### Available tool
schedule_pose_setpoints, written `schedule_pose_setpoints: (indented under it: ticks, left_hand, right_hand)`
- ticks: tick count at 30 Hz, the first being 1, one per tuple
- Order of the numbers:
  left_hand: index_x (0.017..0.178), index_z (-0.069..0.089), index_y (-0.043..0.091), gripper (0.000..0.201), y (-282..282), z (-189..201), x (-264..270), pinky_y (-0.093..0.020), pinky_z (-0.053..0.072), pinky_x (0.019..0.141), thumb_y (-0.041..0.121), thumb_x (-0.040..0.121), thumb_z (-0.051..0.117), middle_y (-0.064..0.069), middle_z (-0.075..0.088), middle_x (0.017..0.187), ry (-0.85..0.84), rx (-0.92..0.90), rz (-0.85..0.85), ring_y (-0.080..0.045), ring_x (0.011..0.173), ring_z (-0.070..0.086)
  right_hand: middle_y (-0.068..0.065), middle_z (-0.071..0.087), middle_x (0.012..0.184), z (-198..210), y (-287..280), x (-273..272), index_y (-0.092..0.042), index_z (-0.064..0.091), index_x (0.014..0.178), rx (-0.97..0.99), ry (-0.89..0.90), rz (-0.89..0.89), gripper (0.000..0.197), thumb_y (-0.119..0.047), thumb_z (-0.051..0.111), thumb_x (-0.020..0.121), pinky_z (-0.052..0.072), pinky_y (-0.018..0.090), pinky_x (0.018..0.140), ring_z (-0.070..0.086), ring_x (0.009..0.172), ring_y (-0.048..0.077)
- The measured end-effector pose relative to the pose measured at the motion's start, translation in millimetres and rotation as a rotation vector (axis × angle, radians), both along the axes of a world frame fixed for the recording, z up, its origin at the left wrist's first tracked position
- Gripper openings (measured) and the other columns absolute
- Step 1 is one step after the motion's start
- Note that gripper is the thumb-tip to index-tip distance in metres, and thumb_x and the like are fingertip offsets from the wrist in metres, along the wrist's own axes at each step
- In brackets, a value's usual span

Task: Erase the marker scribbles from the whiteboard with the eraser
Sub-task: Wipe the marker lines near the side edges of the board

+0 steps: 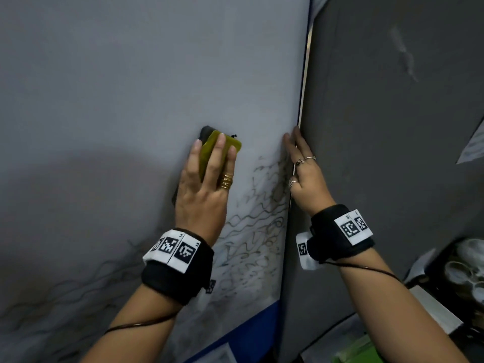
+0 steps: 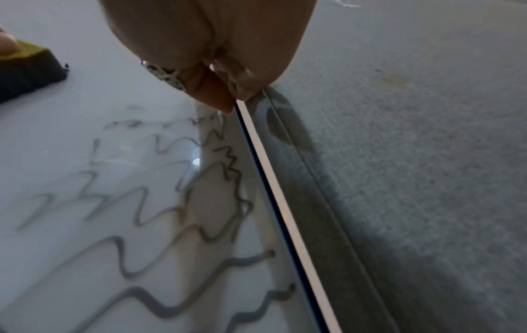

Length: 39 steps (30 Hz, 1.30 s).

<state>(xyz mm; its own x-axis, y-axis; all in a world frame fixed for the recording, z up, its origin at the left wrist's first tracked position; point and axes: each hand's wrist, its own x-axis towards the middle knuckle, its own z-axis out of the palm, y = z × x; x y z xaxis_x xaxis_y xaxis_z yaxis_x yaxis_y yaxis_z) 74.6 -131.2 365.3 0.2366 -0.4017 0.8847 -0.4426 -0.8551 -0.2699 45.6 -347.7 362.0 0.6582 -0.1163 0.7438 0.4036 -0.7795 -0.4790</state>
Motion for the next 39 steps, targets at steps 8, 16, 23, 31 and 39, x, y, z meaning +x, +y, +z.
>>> schedule_pose_setpoints:
  ticks: [8, 16, 23, 31, 39]
  left_hand:
    - [0.147, 0.026, 0.012, 0.063, -54.9, -42.8, 6.9, -0.046, -0.003, 0.116, 0.014, 0.083, 0.031, -0.006, 0.014, 0.154, 0.069, 0.436, -0.075, -0.037, 0.14, 0.003]
    - [0.138, 0.04, 0.001, 0.055, -60.7, -1.4, -3.1, -0.038, 0.016, 0.112, 0.005, 0.085, 0.028, -0.017, 0.037, 0.146, 0.085, 0.159, -0.244, -0.03, 0.134, 0.026]
    - [0.11, 0.069, 0.007, 0.046, -81.5, 1.6, 1.3, -0.039, 0.03, 0.104, 0.015, 0.08, 0.034, -0.014, 0.052, 0.136, 0.16, 0.382, -0.285, -0.032, 0.122, 0.051]
    - [0.119, 0.064, 0.019, 0.047, -76.1, 42.6, 12.8, -0.036, 0.034, 0.081, 0.016, 0.082, 0.033, -0.008, 0.061, 0.12, 0.024, 0.375, -0.227, -0.029, 0.103, 0.056]
    - [0.08, 0.076, 0.012, 0.041, -82.5, -20.9, 11.4, -0.036, 0.033, 0.087, 0.018, 0.074, 0.037, -0.01, 0.063, 0.118, 0.131, 0.58, -0.293, -0.03, 0.107, 0.042]
  right_hand:
    - [0.005, 0.015, 0.153, 9.1, -9.2, -3.7, -0.01, 0.026, 0.145, 0.08, 0.049, 0.115, 0.079, 0.011, 0.035, 0.07, 0.009, 0.01, 0.112, 0.013, 0.14, 0.005]
    - [0.003, 0.021, 0.154, 4.4, -4.5, -9.7, -0.007, 0.026, 0.146, 0.298, -0.013, 0.271, 0.091, -0.074, 0.01, 0.086, 0.011, 0.02, 0.116, 0.017, 0.143, 0.005]
    - [0.002, 0.025, 0.153, 2.9, -4.1, -7.3, -0.013, 0.028, 0.143, 0.367, -0.048, 0.325, 0.088, -0.076, 0.01, 0.084, 0.012, 0.032, 0.118, 0.019, 0.143, 0.009]
    - [0.0, 0.022, 0.155, 6.5, -5.6, -8.5, -0.028, 0.023, 0.145, 0.503, -0.003, 0.443, 0.085, -0.081, 0.016, 0.079, 0.011, 0.034, 0.119, 0.017, 0.143, 0.009]
    - [-0.011, 0.025, 0.153, 7.6, -7.1, -5.5, -0.032, 0.009, 0.149, 0.548, 0.036, 0.434, 0.096, -0.087, 0.018, 0.071, 0.017, 0.02, 0.114, 0.02, 0.142, 0.005]
